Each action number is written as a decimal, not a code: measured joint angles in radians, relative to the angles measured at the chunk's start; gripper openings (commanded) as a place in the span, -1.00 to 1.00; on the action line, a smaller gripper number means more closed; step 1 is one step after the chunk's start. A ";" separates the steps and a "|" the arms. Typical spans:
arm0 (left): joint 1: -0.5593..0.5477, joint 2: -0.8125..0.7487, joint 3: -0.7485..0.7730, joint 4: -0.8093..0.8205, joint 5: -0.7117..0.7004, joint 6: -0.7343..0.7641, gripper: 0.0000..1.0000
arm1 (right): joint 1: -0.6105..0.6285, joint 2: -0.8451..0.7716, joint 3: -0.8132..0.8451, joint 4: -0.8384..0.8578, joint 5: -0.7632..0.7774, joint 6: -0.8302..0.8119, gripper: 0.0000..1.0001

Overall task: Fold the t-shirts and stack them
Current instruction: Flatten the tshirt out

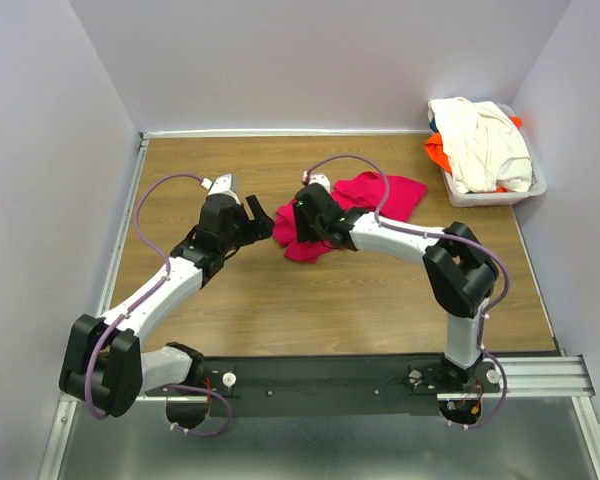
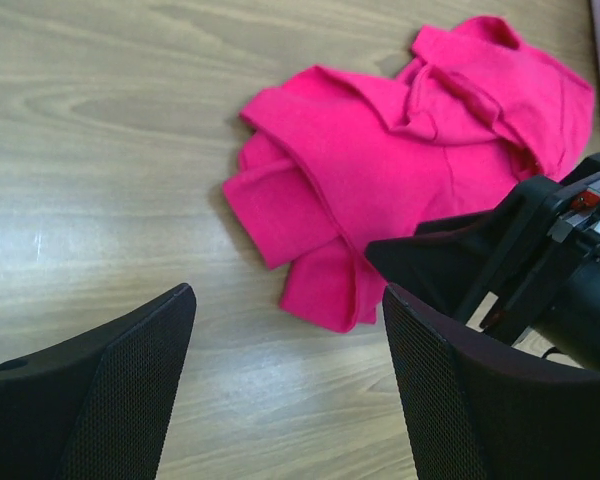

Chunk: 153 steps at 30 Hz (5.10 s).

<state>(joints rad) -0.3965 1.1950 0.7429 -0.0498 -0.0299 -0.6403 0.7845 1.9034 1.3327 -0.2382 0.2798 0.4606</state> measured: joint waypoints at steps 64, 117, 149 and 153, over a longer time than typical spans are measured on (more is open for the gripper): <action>0.030 0.058 -0.177 0.173 0.068 -0.083 0.40 | 0.097 0.251 0.303 -0.057 0.210 -0.158 0.05; -0.119 0.345 -0.069 0.286 0.155 -0.109 0.10 | -0.092 -0.568 -0.063 -0.190 0.531 -0.087 -0.99; -0.171 0.433 0.060 0.159 0.011 -0.162 -0.03 | -0.112 -0.628 -0.036 -0.227 0.542 -0.104 -0.99; -0.194 0.462 0.080 0.160 0.010 -0.173 -0.08 | -0.113 -0.629 -0.030 -0.227 0.542 -0.105 -0.99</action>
<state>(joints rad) -0.5907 1.6573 0.8227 0.1104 -0.0196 -0.8131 0.6720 1.2747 1.3025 -0.4648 0.8219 0.3561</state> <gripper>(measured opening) 0.466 0.009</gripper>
